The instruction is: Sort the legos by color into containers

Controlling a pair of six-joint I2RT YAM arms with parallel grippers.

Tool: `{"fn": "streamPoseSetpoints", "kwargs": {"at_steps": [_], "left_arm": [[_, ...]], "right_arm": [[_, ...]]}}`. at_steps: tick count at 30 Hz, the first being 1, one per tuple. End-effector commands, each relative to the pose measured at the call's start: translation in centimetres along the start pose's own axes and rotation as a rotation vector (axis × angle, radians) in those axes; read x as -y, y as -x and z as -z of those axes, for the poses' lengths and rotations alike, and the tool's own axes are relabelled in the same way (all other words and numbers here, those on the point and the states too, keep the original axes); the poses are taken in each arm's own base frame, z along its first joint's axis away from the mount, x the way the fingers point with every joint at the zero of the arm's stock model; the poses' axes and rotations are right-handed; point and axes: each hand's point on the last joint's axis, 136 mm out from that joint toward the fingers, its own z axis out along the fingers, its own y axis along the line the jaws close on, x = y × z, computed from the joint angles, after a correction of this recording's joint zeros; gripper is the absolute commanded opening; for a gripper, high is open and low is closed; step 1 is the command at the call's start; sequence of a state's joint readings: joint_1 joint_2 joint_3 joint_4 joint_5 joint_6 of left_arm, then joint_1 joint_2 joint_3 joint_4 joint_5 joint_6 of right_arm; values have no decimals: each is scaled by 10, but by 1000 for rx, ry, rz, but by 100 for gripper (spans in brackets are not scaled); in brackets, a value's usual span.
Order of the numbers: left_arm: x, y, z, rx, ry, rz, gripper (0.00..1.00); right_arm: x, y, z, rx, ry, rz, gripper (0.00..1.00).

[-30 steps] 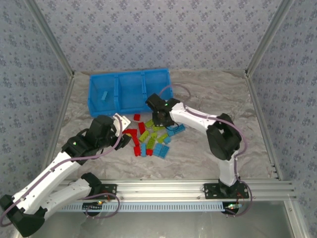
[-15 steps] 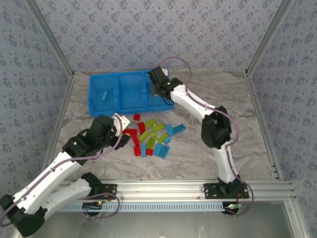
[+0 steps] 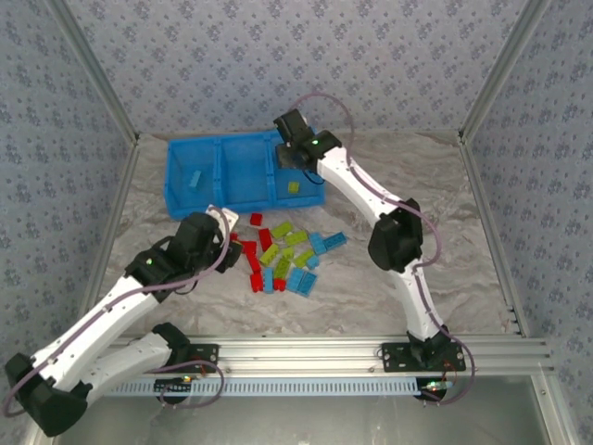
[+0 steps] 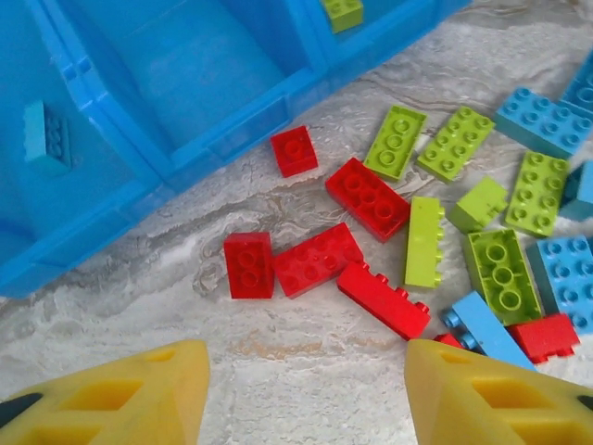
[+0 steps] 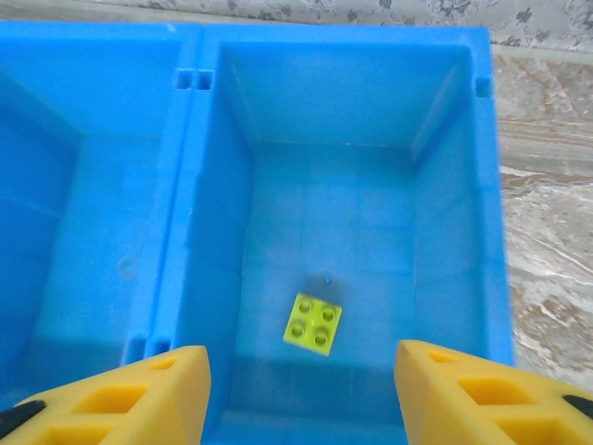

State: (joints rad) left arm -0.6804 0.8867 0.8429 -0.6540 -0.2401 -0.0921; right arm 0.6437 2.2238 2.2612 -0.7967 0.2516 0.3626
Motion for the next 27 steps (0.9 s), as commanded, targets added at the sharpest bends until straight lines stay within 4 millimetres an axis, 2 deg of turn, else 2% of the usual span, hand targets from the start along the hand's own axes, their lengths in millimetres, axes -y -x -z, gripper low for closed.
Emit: {"fn": "streamPoseSetpoints", "kwargs": {"at_steps": [1,3,5,8,12,16,18,21,22,27], "left_arm": [[-5,22,-12,-3,44,320,56],[-5,20,-32,-56,68,413,53],[-6,18,-55,-105,83,475,50],[0,17,-89,-155,74,496,47],[1,20,-126,-190,106,459,45],[2,23,-159,-208,121,420,45],[1,23,-172,-214,133,416,47],[-8,22,-188,-217,179,409,49],[-8,21,-193,-222,177,405,49],[-3,13,-215,-268,142,377,54]], "right_arm": [[2,6,86,14,101,35,58],[3,-6,126,1,160,52,61],[4,-29,166,-17,227,70,67],[3,-75,215,-36,330,100,78],[3,-134,254,-44,437,100,91],[14,-176,269,-78,450,50,94],[20,-188,270,-89,436,33,95],[27,-195,271,-89,416,10,96],[31,-207,263,-119,396,12,97],[38,-212,260,-130,360,3,97]]}}
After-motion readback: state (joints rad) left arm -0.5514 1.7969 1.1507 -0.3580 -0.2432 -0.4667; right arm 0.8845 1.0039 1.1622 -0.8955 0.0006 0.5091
